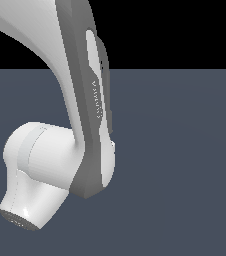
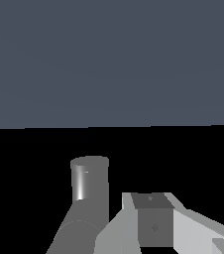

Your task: Turn on the faucet by rotating a designated handle.

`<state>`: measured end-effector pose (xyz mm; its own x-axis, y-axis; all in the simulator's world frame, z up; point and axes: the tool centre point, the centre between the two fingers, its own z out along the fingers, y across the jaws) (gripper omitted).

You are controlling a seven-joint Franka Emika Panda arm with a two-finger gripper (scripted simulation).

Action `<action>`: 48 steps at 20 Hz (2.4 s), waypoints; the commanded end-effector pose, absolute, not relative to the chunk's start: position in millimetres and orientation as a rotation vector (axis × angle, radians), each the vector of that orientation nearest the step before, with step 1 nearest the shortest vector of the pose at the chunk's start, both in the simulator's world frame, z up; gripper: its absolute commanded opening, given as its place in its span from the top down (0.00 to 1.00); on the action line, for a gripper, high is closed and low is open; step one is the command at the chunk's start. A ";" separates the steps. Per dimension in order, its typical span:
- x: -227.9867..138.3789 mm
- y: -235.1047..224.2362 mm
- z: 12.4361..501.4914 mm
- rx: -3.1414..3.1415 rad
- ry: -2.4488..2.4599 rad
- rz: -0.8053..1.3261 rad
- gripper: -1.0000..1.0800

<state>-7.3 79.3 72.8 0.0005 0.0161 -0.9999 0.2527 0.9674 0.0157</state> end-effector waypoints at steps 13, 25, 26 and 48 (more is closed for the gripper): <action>-3.5 82.9 86.1 0.190 1.563 -0.189 1.00; -3.7 82.2 115.3 0.191 1.570 -0.194 1.00; -3.9 81.3 119.1 0.191 1.569 -0.193 1.00; -15.0 35.9 161.5 0.190 1.567 -0.190 1.00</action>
